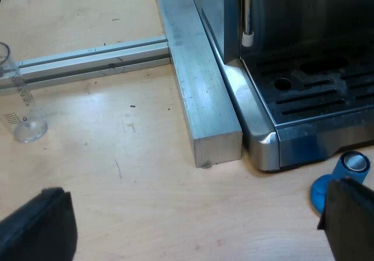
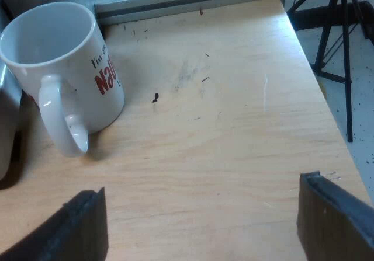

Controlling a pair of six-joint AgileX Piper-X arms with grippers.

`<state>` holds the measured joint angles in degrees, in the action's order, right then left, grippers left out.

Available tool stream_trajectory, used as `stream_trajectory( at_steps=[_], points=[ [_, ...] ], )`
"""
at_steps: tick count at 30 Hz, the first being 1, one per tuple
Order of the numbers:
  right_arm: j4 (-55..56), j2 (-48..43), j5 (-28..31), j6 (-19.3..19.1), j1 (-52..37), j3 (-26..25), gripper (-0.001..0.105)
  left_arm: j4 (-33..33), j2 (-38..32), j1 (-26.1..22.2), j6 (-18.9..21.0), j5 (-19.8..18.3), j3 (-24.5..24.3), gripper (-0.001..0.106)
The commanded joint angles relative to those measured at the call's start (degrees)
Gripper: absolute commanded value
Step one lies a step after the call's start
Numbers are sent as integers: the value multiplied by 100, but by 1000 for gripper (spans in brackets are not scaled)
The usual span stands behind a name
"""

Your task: Put the handle in the coffee machine

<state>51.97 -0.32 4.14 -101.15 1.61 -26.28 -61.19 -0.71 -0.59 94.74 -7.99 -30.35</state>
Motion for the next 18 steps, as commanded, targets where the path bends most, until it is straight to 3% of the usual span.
stream_trajectory(
  at_steps=[1, 11, 15, 18],
  points=[
    [-23, -260, -15, -8, -17, -23, 69, 94, -776, 1, 58, 6, -14, 87],
    [251, -187, -636, -119, -17, -195, 69, 23, -710, 1, 58, -89, -102, 87],
    [663, 79, -663, -108, -17, -567, 69, -280, -483, 21, 58, -101, -321, 87],
    [829, 327, -719, -207, -17, -887, 69, -312, -157, 137, 58, -396, -543, 87]
  ],
)
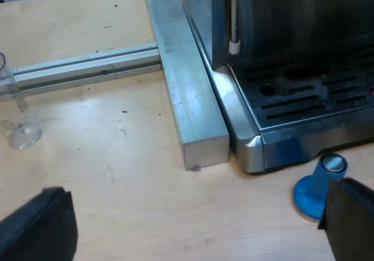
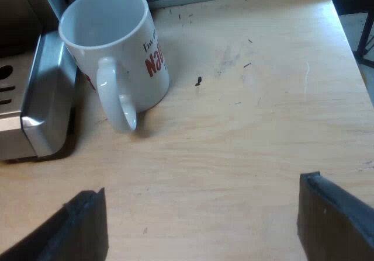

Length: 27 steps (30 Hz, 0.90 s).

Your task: Put the handle in the coffee machine

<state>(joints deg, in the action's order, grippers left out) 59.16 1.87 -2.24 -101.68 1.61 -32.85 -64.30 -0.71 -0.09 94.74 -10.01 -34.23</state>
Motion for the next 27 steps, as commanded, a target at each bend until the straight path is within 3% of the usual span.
stream_trajectory(
  at_steps=[1, 5, 11, 17, 27],
  points=[
    [163, 239, -130, -212, -17, -376, 69, -3, -38, 166, 58, -250, -230, 87],
    [330, 698, -220, -225, -17, -807, 69, -22, 357, 446, 58, -298, -467, 87],
    [418, 1424, -644, -266, 100, -1395, 69, -178, 1101, 873, 58, -789, -925, 87],
    [1076, 2383, -710, -499, 571, -2000, 69, -132, 1805, 1680, 58, -1419, -1375, 87],
    [1361, 3439, -804, -476, 1570, -2399, 69, -129, 2518, 2942, 10, -1848, -1477, 87]
  ],
)
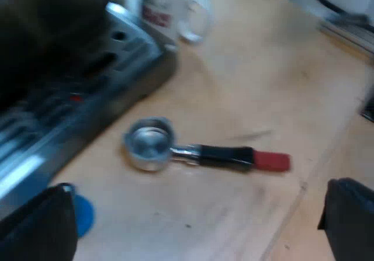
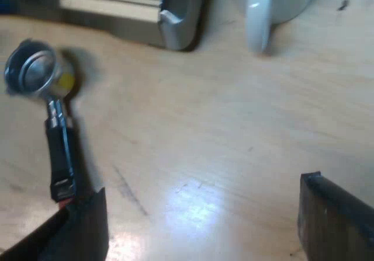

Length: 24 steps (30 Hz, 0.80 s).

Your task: Put the handle in the coffee machine

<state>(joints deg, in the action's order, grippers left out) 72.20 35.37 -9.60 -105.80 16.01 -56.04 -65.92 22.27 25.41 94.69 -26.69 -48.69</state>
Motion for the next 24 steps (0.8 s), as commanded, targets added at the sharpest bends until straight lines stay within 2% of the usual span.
stream_trajectory(
  at_steps=[1, 3, 4, 5, 10, 11, 15, 16, 18, 21, 23, 24],
  points=[
    [57, 248, -58, -19, 396, -88, 69, 33, 275, 538, 14, -183, -31, 87],
    [57, 356, -56, 34, 530, -86, 69, 33, 357, 778, -33, -180, -31, 87],
    [57, 503, -57, 128, 772, -86, 69, 33, 450, 1073, -32, -180, -31, 87],
    [43, 858, 138, 410, 1312, -86, 69, 33, 505, 1232, -74, -180, -31, 87],
    [-33, 1387, 442, 866, 2012, -86, 69, 18, 746, 1681, -111, -180, -31, 87],
    [-72, 1513, 473, 992, 2138, -75, 69, 18, 778, 1718, -111, -180, -31, 87],
    [-121, 1615, 487, 1103, 2248, -63, 69, 19, 951, 1794, -110, -180, -31, 87],
    [-268, 1926, 617, 1391, 2568, -38, 69, 19, 994, 1794, -110, -180, -31, 87],
    [-328, 2122, 842, 1513, 2702, -38, 68, 65, 1094, 1794, -110, -180, -31, 87],
    [-336, 2357, 960, 1576, 2805, -38, 52, 67, 1169, 1794, -164, -180, -31, 87],
    [-336, 2537, 960, 1631, 2826, -27, 32, 67, 1178, 1794, -228, -180, -31, 87],
    [-336, 2602, 960, 1678, 2826, -25, 27, 67, 1178, 1794, -228, -180, -31, 87]
  ],
)
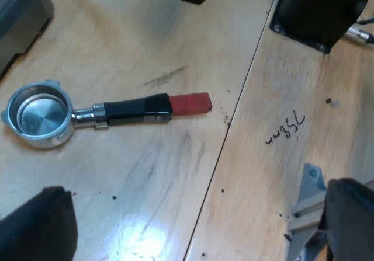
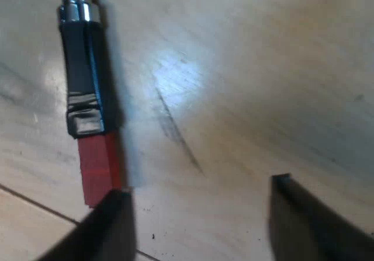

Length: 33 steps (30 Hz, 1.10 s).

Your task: Put the handle in the coffee machine

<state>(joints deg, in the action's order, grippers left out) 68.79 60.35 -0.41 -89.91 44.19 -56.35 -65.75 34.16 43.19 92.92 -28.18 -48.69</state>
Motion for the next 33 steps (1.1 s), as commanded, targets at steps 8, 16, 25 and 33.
stream_trajectory(
  at_steps=[8, 16, 25, 33],
  points=[
    [-173, 563, -215, 611, 8, 251, 0, 50, -11, 17, -164, -31, 18, 87],
    [-936, 647, -480, 828, 8, 1096, 0, 50, -11, 17, -193, -31, 306, 87],
    [-1673, 1198, -495, 736, 8, 1389, 0, 29, -11, 17, -193, -31, 438, 87],
    [-2085, 1811, -633, 705, 8, 1389, 0, 2, -11, 17, 5, -16, 438, 87]
  ],
)
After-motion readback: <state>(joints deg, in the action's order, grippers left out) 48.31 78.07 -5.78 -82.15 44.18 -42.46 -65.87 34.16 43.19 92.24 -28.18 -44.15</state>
